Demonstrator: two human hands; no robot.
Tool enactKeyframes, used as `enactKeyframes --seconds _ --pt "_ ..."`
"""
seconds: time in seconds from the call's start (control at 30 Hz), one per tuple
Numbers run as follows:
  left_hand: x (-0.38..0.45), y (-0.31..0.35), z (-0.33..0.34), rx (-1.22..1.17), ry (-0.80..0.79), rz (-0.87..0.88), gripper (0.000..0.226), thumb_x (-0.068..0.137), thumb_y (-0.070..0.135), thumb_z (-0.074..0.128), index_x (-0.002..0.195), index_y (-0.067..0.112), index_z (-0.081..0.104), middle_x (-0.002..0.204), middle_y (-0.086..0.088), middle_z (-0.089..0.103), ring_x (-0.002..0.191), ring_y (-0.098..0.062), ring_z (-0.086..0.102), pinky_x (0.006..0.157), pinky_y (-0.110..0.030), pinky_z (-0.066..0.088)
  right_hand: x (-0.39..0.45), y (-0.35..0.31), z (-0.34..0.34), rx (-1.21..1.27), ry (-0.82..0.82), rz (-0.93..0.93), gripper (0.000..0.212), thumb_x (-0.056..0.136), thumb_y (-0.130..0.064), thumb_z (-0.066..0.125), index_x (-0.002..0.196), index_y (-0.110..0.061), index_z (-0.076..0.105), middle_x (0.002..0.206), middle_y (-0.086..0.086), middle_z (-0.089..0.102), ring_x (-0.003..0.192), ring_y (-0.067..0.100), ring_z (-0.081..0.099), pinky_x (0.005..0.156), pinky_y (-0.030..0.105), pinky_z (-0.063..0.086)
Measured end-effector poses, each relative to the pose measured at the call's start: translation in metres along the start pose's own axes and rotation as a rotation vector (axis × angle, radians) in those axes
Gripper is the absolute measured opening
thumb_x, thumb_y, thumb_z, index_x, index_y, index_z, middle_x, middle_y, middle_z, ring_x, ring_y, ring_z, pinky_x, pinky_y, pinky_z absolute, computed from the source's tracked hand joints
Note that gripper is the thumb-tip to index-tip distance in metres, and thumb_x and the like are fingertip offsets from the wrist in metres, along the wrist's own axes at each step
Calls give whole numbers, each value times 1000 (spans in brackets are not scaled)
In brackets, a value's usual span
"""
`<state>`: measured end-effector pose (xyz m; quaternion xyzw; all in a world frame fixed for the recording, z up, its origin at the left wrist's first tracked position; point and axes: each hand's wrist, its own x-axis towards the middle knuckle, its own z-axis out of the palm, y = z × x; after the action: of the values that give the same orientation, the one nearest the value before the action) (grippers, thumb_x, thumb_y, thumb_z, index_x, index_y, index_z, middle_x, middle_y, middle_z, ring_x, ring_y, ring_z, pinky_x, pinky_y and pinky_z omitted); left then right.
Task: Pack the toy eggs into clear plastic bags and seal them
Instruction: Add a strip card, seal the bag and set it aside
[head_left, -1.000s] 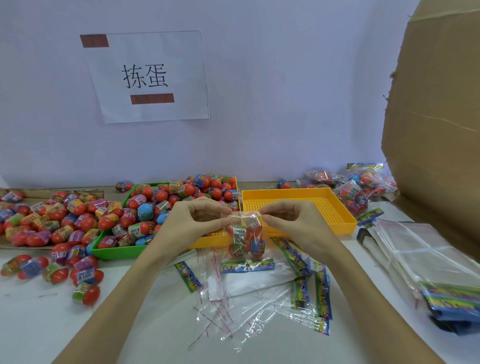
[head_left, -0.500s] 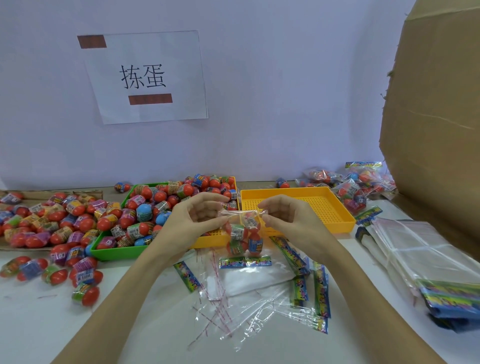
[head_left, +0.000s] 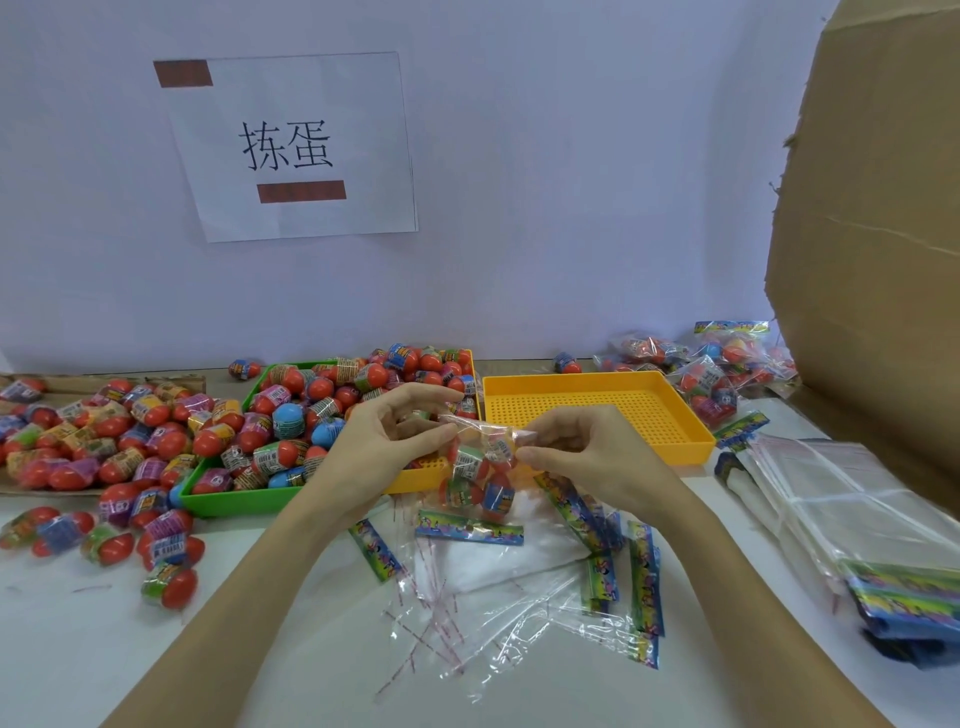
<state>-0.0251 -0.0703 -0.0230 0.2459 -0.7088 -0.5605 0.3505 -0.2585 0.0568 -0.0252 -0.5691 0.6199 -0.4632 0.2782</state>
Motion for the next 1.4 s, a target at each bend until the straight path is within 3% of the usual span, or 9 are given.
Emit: enactKeyframes --seconds 0.2,0.33,0.47,0.73,0.97,1.07,1.17,1.27,1.4 --pt "0 3 1 -116 8 -33 38 87 30 82 125 30 78 124 0 78 112 -18 75 91 -25 61 -2 -7 0 307 73 -52 19 87 -34 78 100 -21 81 98 4 81 88 17 75 77 22 59" --pt "1 2 1 -97 13 -105 29 84 39 81 104 18 85 108 -8 81 100 -20 77 83 -22 61 0 -8 0 346 45 -22 11 96 -24 74 104 -25 82 102 6 81 91 13 75 81 20 58" --pt "0 2 1 -62 21 -28 15 89 27 79 95 15 84 90 -10 79 82 -15 75 76 -21 59 -2 -10 -2 343 19 13 12 98 -19 73 103 -26 82 102 2 81 94 13 76 80 18 58" --pt "-4 10 14 96 186 147 4 94 14 76 97 11 77 81 -2 77 71 -7 70 67 -17 57 -2 -11 1 277 132 -37 18 97 -18 73 114 -17 77 101 0 80 92 13 76 79 20 58" --pt "-5 17 13 -9 135 128 11 86 31 80 95 24 82 92 -4 81 84 -14 75 76 -19 59 -4 -16 5 258 11 47 41 90 -59 69 121 -33 75 113 -7 79 103 13 73 83 30 59" --pt "-5 15 17 -51 58 73 14 90 29 79 99 18 82 99 -7 80 92 -16 76 83 -22 59 -5 -19 16 253 51 5 38 87 -58 73 106 -26 79 102 0 79 98 16 74 85 33 59" --pt "-6 17 21 -166 -26 -15 18 93 33 80 105 20 80 111 -5 79 104 -16 74 93 -30 59 -5 -20 22 280 154 -60 35 86 -46 79 78 -14 68 88 13 71 79 17 71 71 26 57" --pt "-7 18 27 -115 -41 -39 31 92 39 81 118 23 75 120 -1 78 116 -17 73 98 -32 57 -7 -23 23 262 182 -100 40 85 -42 81 83 -5 65 78 2 69 74 7 69 65 17 53" --pt "-8 18 37 -191 69 -35 27 90 27 80 114 14 81 113 -12 80 107 -26 76 91 -34 62 -7 -25 18 299 96 -96 35 88 -41 78 88 -6 72 79 -1 74 76 13 72 70 20 55"
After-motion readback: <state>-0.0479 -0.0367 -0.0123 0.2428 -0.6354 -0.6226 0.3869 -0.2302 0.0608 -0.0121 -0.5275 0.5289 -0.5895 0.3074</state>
